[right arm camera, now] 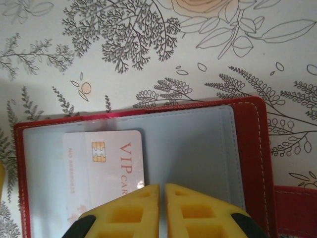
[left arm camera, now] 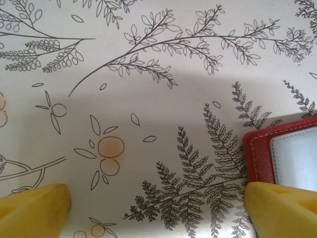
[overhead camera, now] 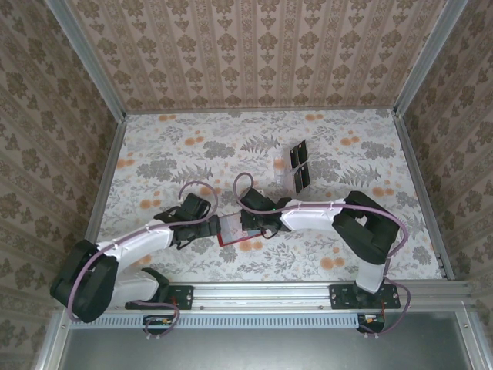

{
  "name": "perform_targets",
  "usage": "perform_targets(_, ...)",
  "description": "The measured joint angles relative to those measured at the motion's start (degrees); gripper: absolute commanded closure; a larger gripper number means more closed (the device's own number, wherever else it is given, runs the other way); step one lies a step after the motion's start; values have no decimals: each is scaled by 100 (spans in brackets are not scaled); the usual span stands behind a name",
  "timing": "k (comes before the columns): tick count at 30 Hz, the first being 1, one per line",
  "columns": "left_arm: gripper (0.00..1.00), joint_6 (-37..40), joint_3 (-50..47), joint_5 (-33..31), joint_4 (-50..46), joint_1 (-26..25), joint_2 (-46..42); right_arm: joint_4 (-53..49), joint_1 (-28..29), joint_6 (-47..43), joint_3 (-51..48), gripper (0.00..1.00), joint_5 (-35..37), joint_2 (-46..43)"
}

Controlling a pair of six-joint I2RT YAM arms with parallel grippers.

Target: Put the credit cards into the card holder

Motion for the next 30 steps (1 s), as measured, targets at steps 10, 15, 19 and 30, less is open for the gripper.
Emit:
perform_targets(10, 0, 0, 81, -107, -39, -37, 179, -39, 17, 0, 227, 90, -61, 205)
perform_targets(15, 0, 0, 81, -111, -39, -37, 188, -28, 92, 7, 323, 90, -151, 306)
perform_targets(19, 0, 0, 81, -129, -39, -66, 188, 11, 177, 26, 378, 91, -179, 348)
perform_targets(30, 0, 0, 85, -155, -37, -70, 214, 63, 385, 83, 490, 91, -332, 369)
